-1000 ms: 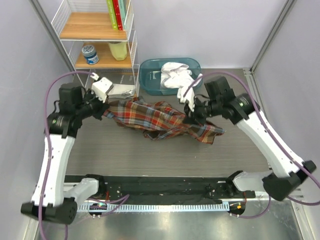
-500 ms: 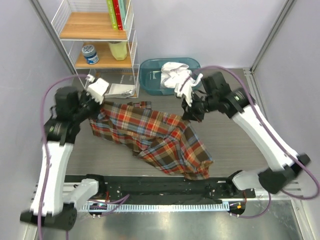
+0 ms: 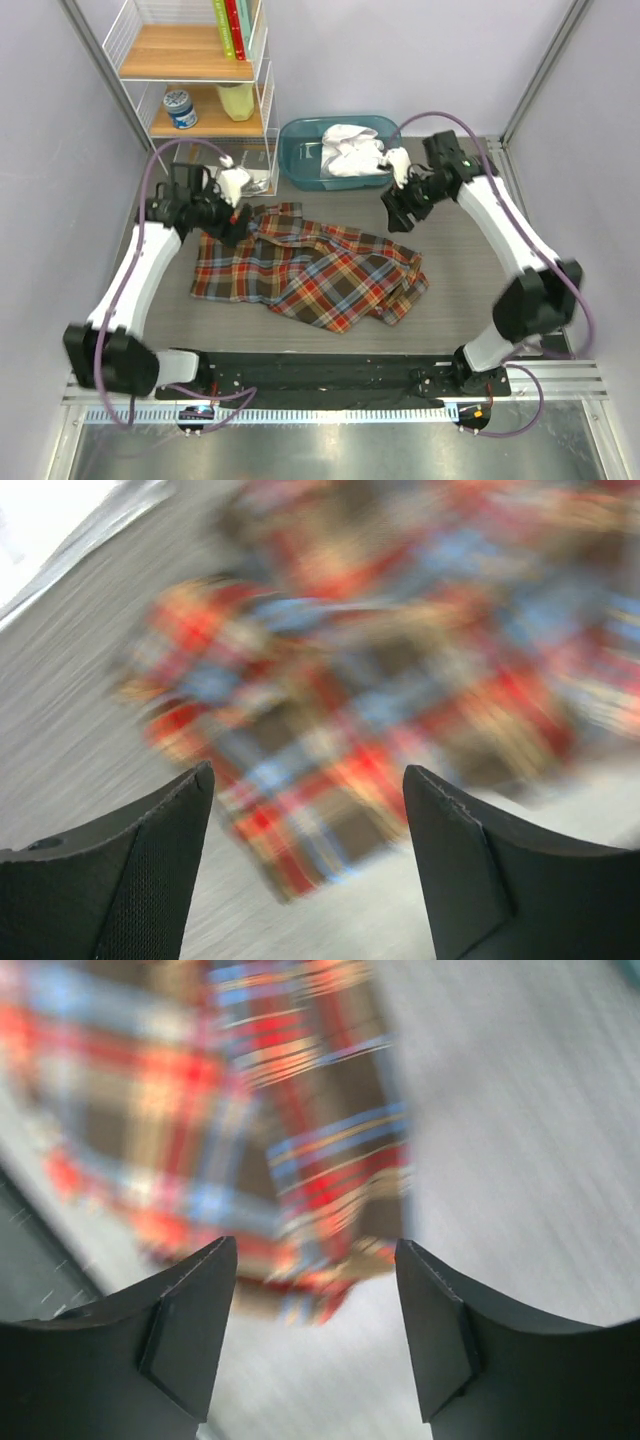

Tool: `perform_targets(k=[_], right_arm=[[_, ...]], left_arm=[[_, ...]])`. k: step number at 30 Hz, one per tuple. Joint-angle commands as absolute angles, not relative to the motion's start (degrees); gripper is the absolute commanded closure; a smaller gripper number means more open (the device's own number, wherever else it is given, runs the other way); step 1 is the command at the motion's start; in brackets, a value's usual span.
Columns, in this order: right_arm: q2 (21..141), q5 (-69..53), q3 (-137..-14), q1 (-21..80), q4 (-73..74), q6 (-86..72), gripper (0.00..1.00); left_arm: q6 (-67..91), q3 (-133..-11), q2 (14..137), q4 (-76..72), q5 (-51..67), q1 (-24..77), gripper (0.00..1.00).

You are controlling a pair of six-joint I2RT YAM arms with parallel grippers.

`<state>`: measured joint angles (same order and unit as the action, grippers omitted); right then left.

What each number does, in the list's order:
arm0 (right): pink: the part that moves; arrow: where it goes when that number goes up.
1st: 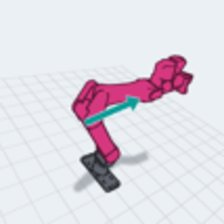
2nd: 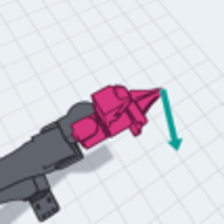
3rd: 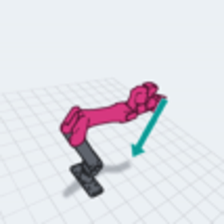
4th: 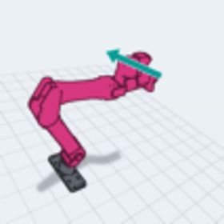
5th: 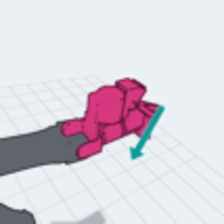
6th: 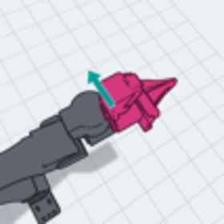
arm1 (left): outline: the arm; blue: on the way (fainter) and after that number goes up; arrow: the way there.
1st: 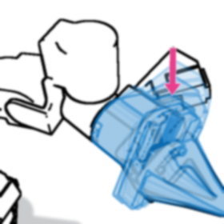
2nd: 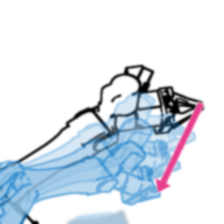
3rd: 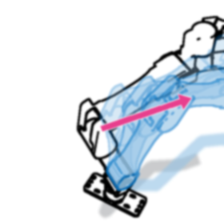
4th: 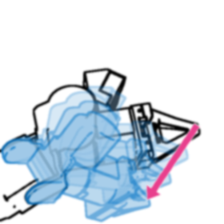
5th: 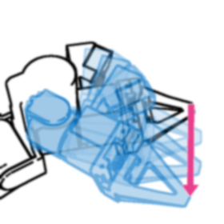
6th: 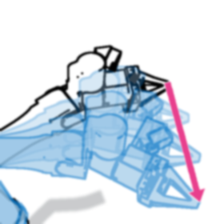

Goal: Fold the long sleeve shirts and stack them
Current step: Flatten the shirt out

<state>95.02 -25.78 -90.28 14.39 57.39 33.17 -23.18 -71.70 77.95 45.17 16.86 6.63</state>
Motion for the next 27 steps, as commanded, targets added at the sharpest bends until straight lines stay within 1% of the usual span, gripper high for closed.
perform_targets(k=[1, 2, 3, 4, 6, 8, 9, 10, 13, 14, 15, 17, 20, 21, 22, 27], right_arm=[[78.94, -32.52, -77.83, 15.38, 59.42, 36.38, 0.33], [77.1, -32.78, -75.52, 15.38, 58.98, 36.56, 0.37], [74.64, -33.65, -73.41, 15.38, 58.28, 37.17, 0.39], [73.31, -33.75, -69.47, 15.47, 57.75, 37.26, 0.42], [71.38, -33.4, -66.28, 15.64, 56.43, 37.09, 0.44], [71.19, -32.96, -63.55, 15.64, 56.34, 37.09, 0.47], [71.19, -32.87, -63.02, 15.56, 56.25, 37.18, 0.48], [71.19, -32.78, -62.23, 15.64, 56.16, 37.44, 0.48], [70.49, -32.78, -60.74, 15.64, 55.55, 37.53, 0.49], [70.23, -33.04, -60.47, 15.64, 55.46, 37.44, 0.5], [70.14, -33.22, -60.12, 15.64, 55.72, 37.44, 0.51], [69.44, -33.22, -59.68, 15.73, 55.9, 37.53, 0.52], [68.29, -32.78, -58.63, 15.82, 55.46, 37.97, 0.52], [68.03, -33.13, -57.84, 15.91, 54.68, 37.97, 0.51], [67.85, -32.96, -57.48, 16.78, 54.06, 37.88, 0.51], [70.57, -31.2, -56.77, 19.86, 50.98, 36.83, 0.51]], left_arm=[[-28.4, -63.32, 66.55, 55.72, 27.87, 19.46, 0.23], [-27.61, -60.93, 65.84, 55.29, 27.6, 21.6, 0.24], [-26.55, -58.65, 65.13, 53.63, 27.6, 23.54, 0.25], [-24.8, -54.88, 64.34, 52.66, 27.77, 27.56, 0.25], [-22.86, -52.57, 64.42, 50.55, 28.12, 31.88, 0.28], [-19.97, -52.12, 66.44, 47.56, 29.18, 34.71, 0.31], [-18.82, -52.29, 67.23, 46.59, 28.92, 35.41, 0.31], [-17.76, -52.56, 68.02, 44.93, 28.05, 38.2, 0.3], [-17.66, -52.3, 70.48, 43.07, 19.8, 45.43, 0.34], [-18.54, -52.21, 72.58, 44.02, 20.56, 46.14, 0.36], [-21.33, -52.9, 73.82, 45.69, 22.39, 46.23, 0.4], [-21.1, -53.61, 75.84, 47.1, 22.42, 46.06, 0.45], [-20.92, -52.3, 74.98, 45.54, 24.34, 40.19, 0.44], [-20.92, -52.21, 74.88, 45.01, 26.87, 35.99, 0.44], [-21.44, -52.47, 75.14, 45.44, 28.46, 34.47, 0.43], [-22.06, -52.56, 78.04, 44.4, 28.92, 32.7, 0.42]])
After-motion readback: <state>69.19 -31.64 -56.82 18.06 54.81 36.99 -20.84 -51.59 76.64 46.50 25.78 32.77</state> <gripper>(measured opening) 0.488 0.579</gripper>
